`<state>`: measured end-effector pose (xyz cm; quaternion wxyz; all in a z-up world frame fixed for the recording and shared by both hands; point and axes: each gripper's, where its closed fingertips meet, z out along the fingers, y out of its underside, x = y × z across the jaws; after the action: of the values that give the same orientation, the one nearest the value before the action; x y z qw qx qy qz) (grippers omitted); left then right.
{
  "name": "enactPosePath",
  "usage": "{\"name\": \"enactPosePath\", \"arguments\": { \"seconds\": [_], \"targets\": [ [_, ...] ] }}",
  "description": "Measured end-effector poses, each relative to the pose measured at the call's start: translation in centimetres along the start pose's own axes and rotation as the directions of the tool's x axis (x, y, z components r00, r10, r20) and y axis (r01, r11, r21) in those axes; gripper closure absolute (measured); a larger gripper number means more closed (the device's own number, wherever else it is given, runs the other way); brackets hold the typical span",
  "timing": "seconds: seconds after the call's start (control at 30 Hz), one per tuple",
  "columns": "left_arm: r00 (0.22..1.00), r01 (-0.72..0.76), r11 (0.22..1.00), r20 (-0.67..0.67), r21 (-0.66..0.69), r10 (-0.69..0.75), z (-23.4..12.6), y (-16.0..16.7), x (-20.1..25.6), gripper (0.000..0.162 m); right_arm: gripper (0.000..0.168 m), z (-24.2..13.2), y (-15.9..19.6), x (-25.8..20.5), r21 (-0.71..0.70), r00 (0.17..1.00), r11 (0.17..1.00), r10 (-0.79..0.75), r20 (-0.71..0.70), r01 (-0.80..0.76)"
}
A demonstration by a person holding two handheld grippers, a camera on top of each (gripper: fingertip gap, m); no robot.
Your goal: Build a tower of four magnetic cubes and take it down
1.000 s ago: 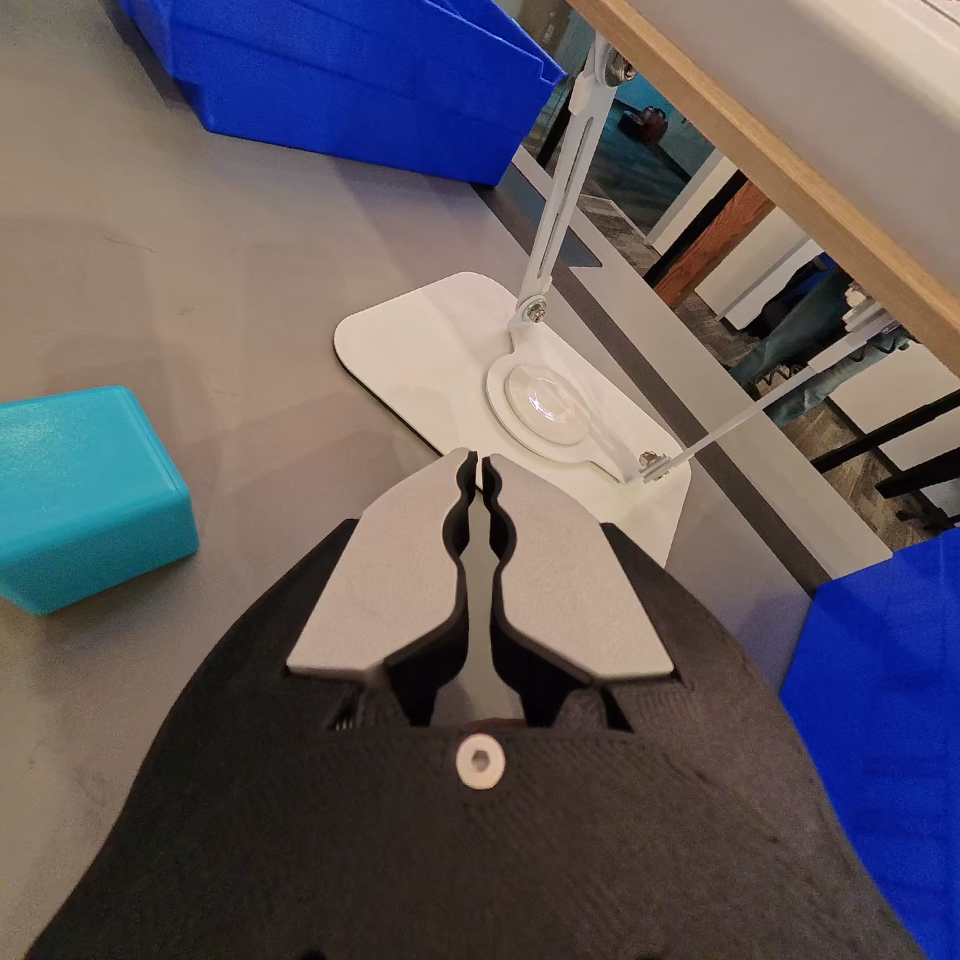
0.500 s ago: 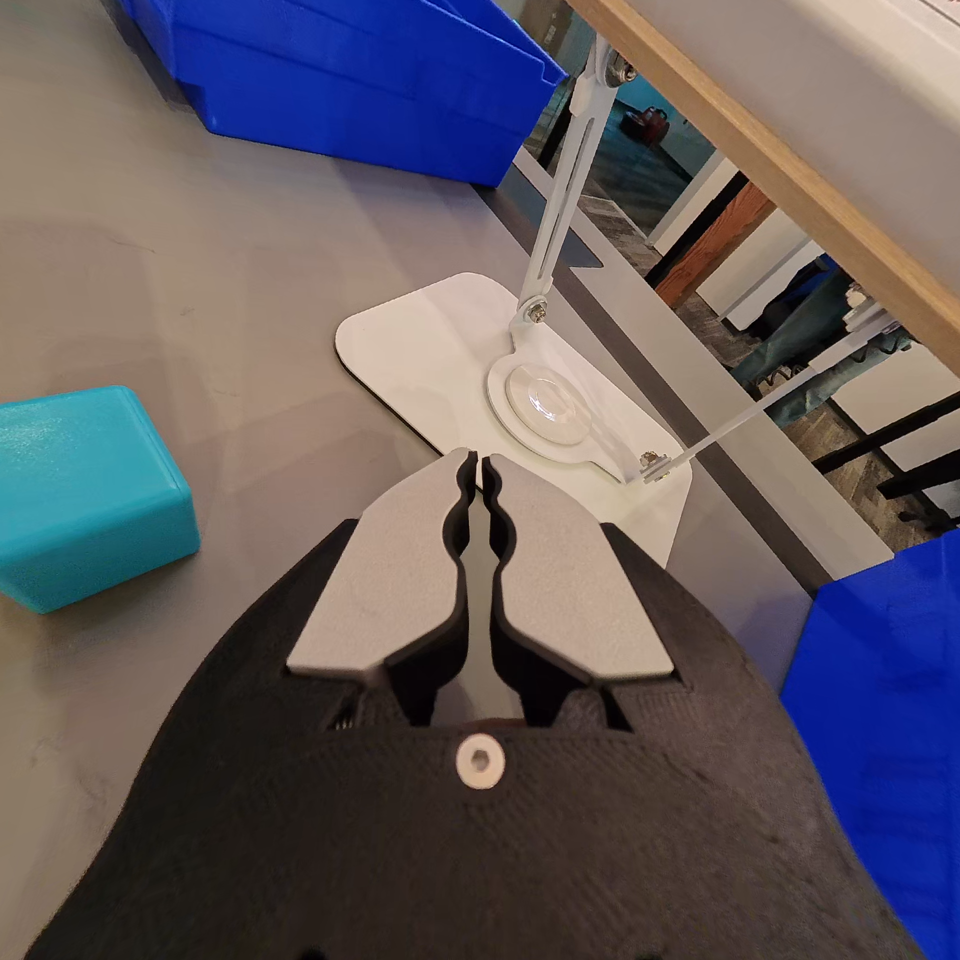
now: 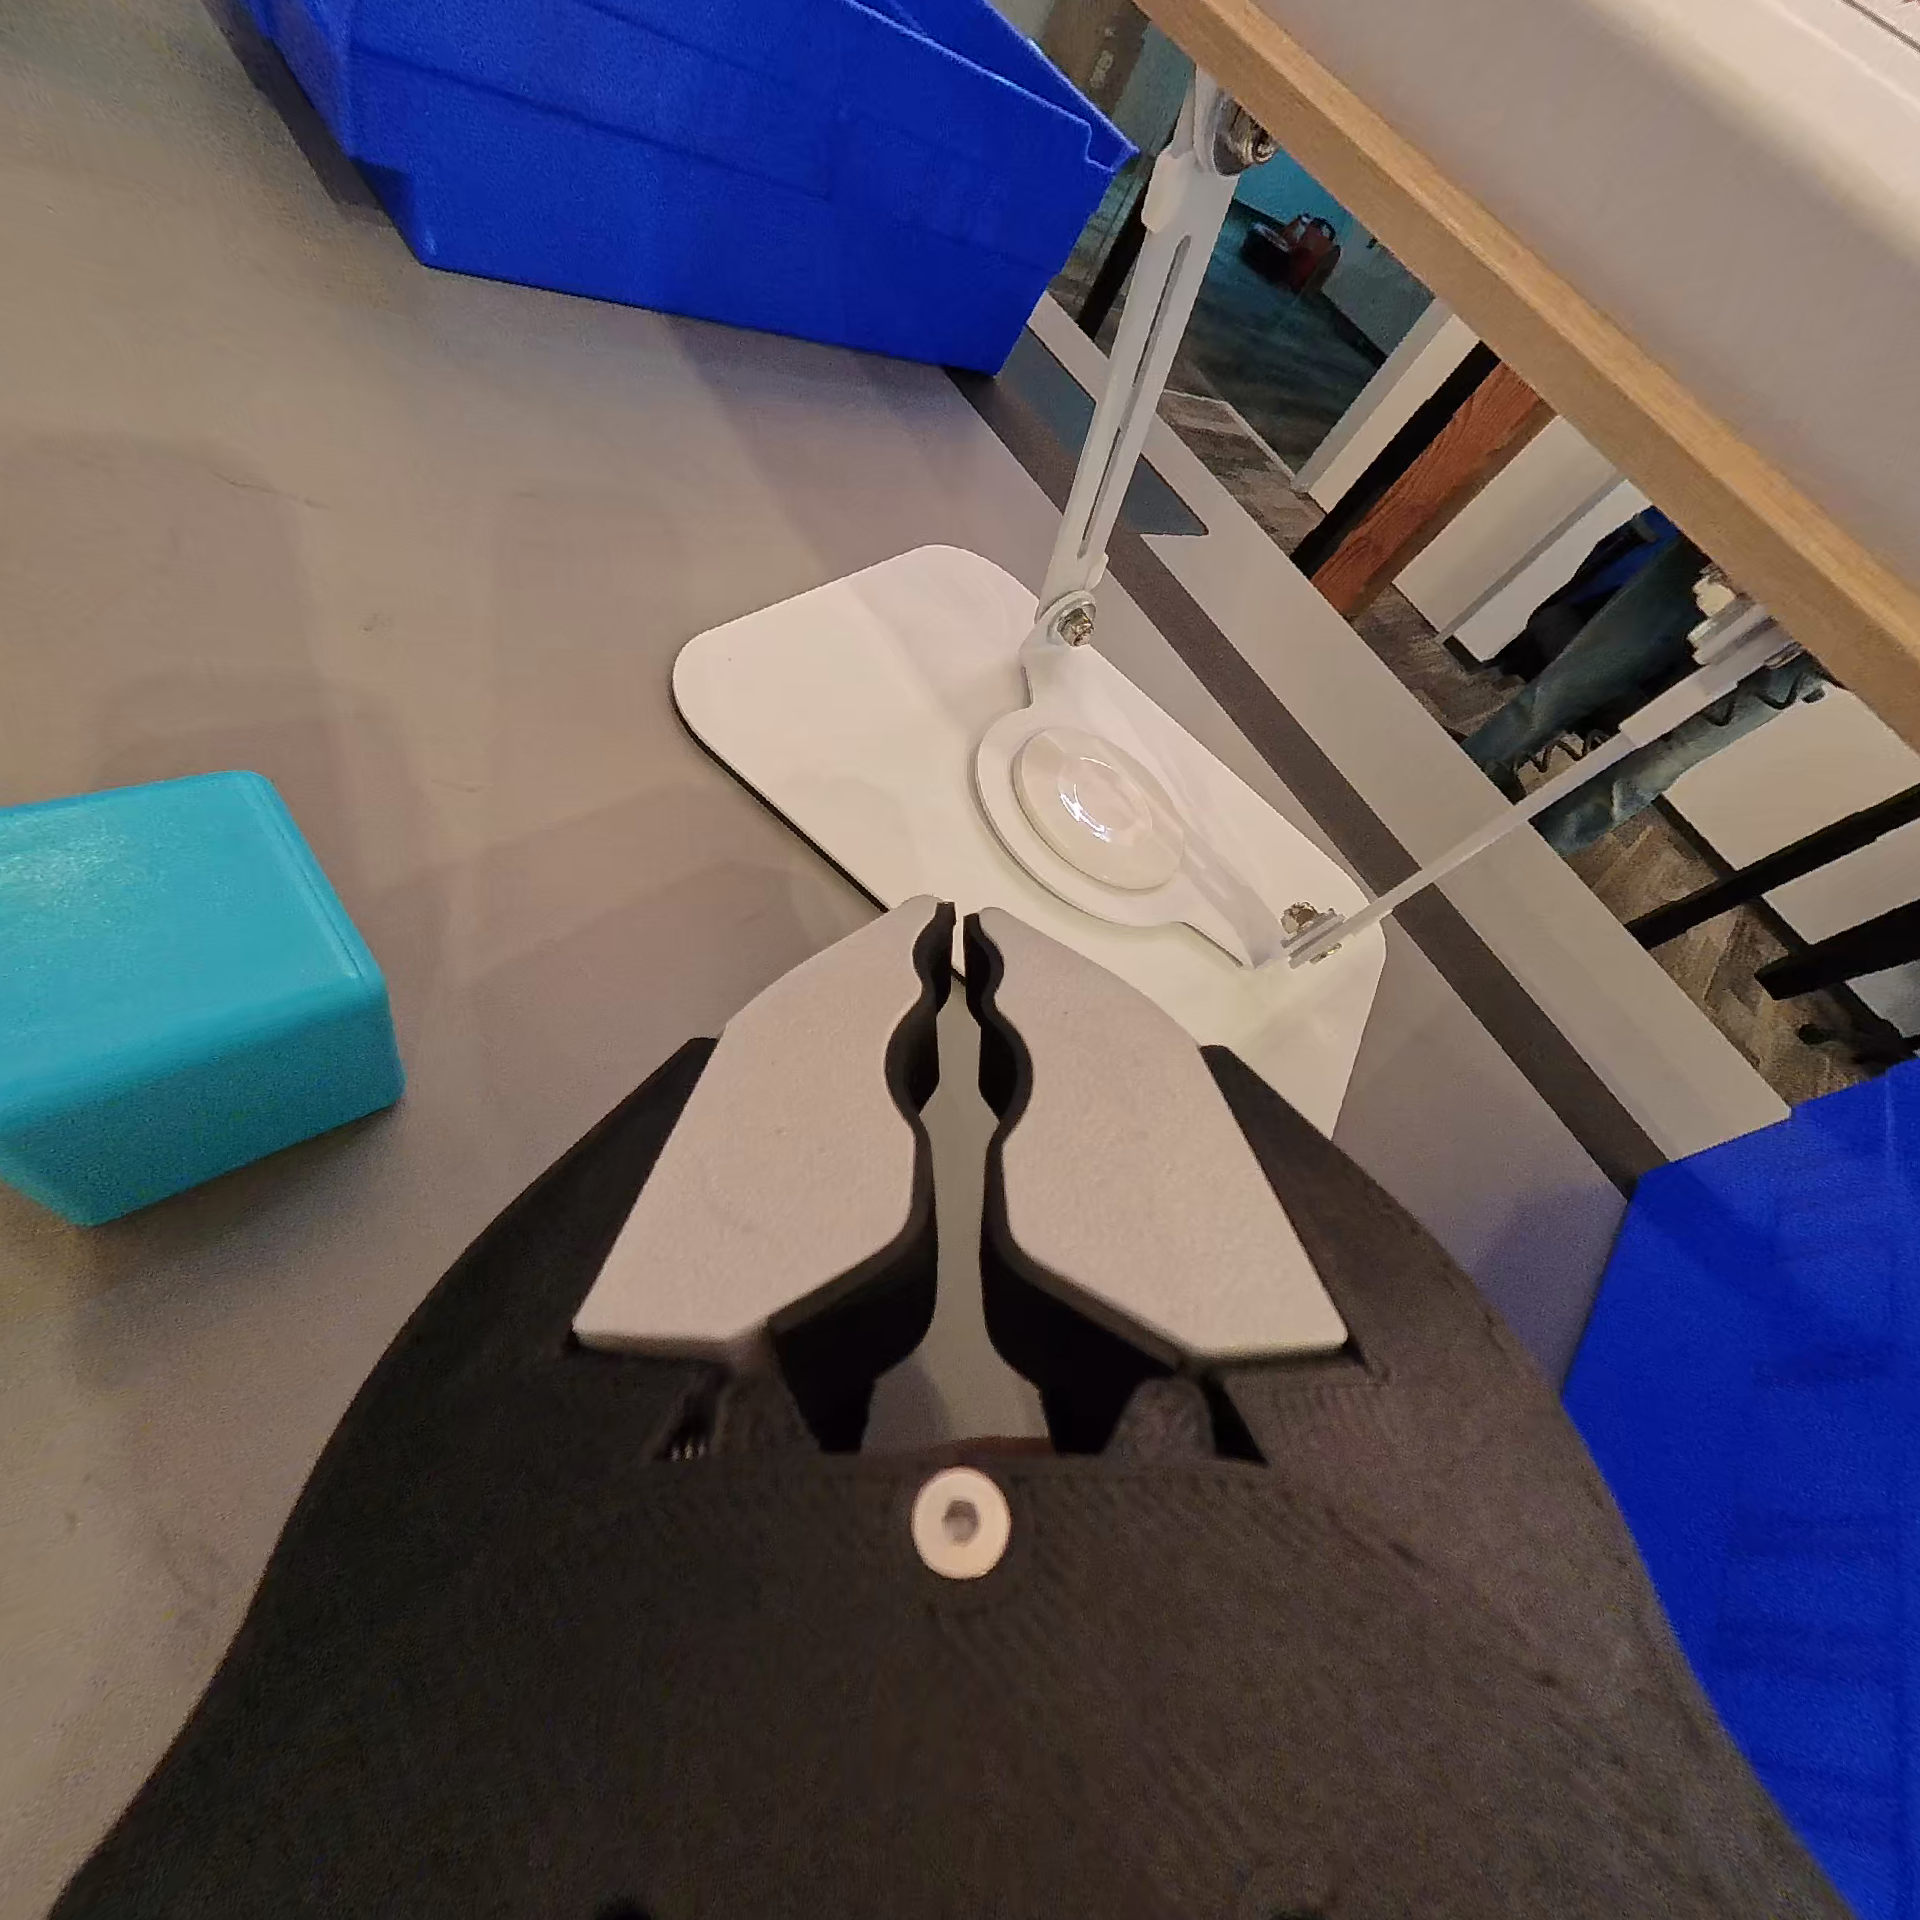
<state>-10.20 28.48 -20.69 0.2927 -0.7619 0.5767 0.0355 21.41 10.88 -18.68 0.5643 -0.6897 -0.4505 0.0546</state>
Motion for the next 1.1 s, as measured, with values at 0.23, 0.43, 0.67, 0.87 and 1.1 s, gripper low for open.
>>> {"name": "enactPosePath", "arguments": {
  "seconds": [0.23,0.43,0.67,0.87,1.1],
  "targets": [
    [1.0,-0.004,1.0,0.02,0.015,0.003,-0.5,-0.1,-0.6,0.118,0.166,0.0,0.0,0.0,-0.001,1.0,1.0,0.002,0.0,-0.002],
    [0.997,0.029,0.999,-0.07,0.045,-0.026,-0.1,0.3,-0.3,0.111,0.166,0.0,0.1,0.0,-0.003,1.0,1.0,0.005,0.003,-0.005],
    [0.992,0.047,0.998,-0.121,0.044,-0.042,0.9,0.4,0.0,0.112,0.167,0.0,0.1,-0.1,-0.004,1.0,1.0,0.004,0.006,-0.004],
    [0.991,0.045,0.998,-0.125,0.034,-0.04,1.7,0.7,0.1,0.11,0.167,0.0,0.1,-0.1,-0.004,1.0,1.0,0.004,0.005,-0.004],
    [0.996,0.03,0.999,-0.081,0.023,-0.028,1.8,0.8,-0.5,0.11,0.167,0.0,0.1,-0.1,-0.006,1.0,1.0,0.003,0.007,-0.003]
  ]
}}
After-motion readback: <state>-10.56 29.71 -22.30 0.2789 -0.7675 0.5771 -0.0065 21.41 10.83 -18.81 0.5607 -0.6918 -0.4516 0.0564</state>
